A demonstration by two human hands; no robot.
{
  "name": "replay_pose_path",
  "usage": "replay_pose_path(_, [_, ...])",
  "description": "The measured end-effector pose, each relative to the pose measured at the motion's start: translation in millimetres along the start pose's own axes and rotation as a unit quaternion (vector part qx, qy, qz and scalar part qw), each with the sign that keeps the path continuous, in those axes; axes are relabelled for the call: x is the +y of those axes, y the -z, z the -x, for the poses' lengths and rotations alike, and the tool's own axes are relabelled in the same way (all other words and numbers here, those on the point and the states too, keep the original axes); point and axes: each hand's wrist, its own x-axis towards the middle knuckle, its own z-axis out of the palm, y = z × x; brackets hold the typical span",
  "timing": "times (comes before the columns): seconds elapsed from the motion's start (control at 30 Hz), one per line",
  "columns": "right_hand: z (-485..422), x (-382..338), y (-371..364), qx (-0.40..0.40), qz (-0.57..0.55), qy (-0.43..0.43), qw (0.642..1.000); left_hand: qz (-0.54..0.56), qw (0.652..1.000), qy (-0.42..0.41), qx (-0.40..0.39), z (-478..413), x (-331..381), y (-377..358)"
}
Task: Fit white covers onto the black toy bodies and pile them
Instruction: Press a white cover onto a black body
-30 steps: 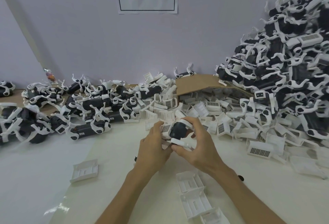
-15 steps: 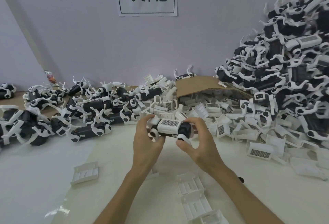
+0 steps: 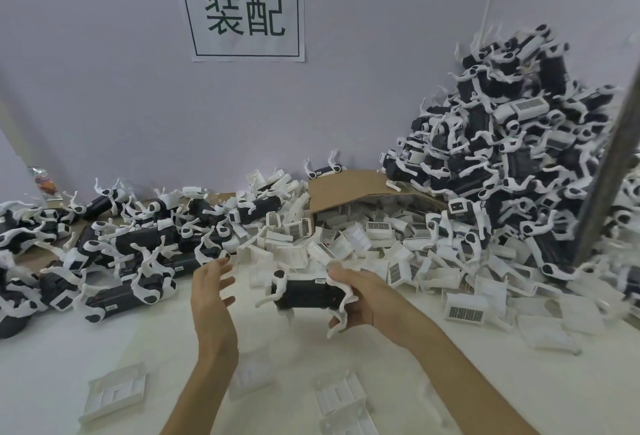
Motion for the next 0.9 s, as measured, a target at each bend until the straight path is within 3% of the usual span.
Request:
replay_pose_path(0.1, [0, -37, 11, 0.031, -0.025, -0.004, 0.999, 0.027, 0.998, 0.05, 0.028, -10, -3, 6])
replay_pose_path(0.17, [-3, -89, 32, 0.059, -0.162, 0.073, 0.982, 0.055, 0.993, 0.098, 0.033, -13, -3, 8])
replay_pose_path(0.23, [-9, -163, 68, 0.07, -0.318, 0.192, 0.926, 0.089, 0.986, 0.138, 0.033, -13, -2, 8])
replay_pose_path(0.3, [-9, -238, 101, 0.103, -0.378, 0.28, 0.876, 0.112, 0.979, 0.164, 0.035, -12, -3, 7])
replay_pose_path(0.33, [-8, -264, 110, 0.136, -0.347, 0.299, 0.879, 0.118, 0.977, 0.173, 0.039, -12, -3, 7])
replay_pose_path(0.43, [-12, -268, 98, 0.263, -0.103, 0.272, 0.92, 0.133, 0.973, 0.186, 0.038, -13, -1, 7])
replay_pose_path(0.57, [-27, -159, 38, 0.221, 0.068, 0.232, 0.945, 0.13, 0.973, 0.185, 0.035, -12, 0, 6])
replay_pose_path(0.63, [-26, -86, 11, 0.157, 0.165, 0.205, 0.952, 0.123, 0.976, 0.175, 0.042, -13, 0, 6])
replay_pose_path(0.77, [-27, 13, -27, 0.043, 0.305, 0.171, 0.936, 0.122, 0.976, 0.176, 0.043, -14, 1, 6])
replay_pose_path(0.9, [-34, 40, -31, 0.02, 0.493, 0.17, 0.853, 0.123, 0.973, 0.189, 0.051, -14, 1, 6])
